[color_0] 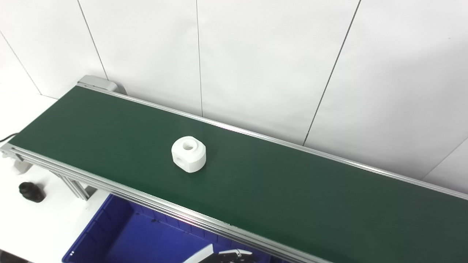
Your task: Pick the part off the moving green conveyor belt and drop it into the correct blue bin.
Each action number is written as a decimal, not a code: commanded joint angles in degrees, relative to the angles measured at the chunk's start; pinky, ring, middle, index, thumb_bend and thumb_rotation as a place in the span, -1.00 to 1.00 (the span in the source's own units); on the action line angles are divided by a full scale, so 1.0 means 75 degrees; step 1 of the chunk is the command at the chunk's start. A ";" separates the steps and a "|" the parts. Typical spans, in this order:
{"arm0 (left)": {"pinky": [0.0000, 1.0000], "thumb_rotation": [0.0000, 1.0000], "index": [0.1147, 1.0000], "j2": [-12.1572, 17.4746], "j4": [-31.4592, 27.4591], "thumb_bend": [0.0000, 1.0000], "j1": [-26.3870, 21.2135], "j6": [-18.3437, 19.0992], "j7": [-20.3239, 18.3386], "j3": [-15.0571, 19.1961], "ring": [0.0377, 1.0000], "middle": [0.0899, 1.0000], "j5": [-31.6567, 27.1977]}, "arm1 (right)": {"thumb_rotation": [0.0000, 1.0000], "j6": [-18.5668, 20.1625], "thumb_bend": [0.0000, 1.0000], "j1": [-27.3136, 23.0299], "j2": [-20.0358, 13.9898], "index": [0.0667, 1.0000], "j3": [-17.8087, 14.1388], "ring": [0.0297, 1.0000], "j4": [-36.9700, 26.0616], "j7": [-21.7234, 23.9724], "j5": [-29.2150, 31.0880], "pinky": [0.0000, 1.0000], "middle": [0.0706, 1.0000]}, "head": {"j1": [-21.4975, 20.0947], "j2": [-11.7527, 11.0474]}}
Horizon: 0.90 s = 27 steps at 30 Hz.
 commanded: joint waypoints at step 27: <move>0.84 -0.29 0.86 0.0279 -0.2452 0.74 -0.1860 0.1844 -0.0996 0.2088 0.89 0.91 -0.0038 | -0.31 -0.0154 0.83 0.0134 0.0257 0.79 0.0104 0.64 -0.1340 -0.0028 -0.0036 0.33 0.71 | -0.2170 0.2506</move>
